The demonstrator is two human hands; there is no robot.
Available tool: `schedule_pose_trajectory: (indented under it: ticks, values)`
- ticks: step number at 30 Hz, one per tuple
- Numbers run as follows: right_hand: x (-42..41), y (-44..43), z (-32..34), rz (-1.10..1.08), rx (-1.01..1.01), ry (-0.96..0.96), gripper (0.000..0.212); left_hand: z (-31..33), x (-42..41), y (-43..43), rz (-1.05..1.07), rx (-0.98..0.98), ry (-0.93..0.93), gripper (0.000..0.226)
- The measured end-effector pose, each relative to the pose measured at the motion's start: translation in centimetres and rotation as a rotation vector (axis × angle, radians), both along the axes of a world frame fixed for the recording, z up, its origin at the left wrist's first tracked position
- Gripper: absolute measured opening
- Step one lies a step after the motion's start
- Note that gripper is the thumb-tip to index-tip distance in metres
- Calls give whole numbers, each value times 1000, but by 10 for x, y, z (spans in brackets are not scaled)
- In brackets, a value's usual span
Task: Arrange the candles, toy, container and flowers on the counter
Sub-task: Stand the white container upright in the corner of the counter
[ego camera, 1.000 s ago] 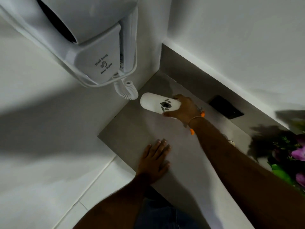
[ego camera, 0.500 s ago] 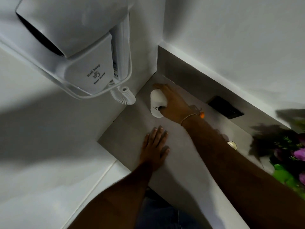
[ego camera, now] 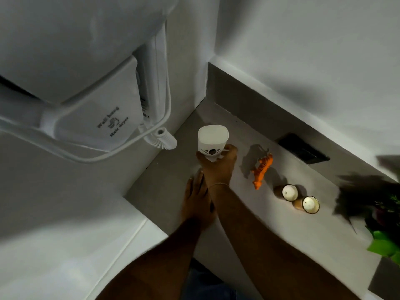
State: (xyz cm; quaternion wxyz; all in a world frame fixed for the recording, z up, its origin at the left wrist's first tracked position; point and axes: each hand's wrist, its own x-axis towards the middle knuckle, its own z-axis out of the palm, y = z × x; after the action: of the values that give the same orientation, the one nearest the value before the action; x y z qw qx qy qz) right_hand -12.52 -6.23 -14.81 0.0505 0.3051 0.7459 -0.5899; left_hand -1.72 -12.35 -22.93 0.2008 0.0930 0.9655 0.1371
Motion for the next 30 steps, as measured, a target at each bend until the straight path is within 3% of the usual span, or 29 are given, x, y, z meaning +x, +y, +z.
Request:
schedule_pose_trajectory:
  ticks: [4,11,20,25,30]
  values:
    - [-24,-2,-4,16,67,48,76,-4,-3,-2,-40,-27,-8,68]
    - [-85,4,-8,96,117,107,76,-3,0,-1,78,78,105,67]
    - [-147,-4,-4,102,84,47,91,-18,1,0,112,82,159,81]
    - [-157,-8,-6,118,119,36,87,-18,0,1,127,108,179,74]
    - [-125,1,3,114,-40,29,79,-16,3,-2,127,104,177,75]
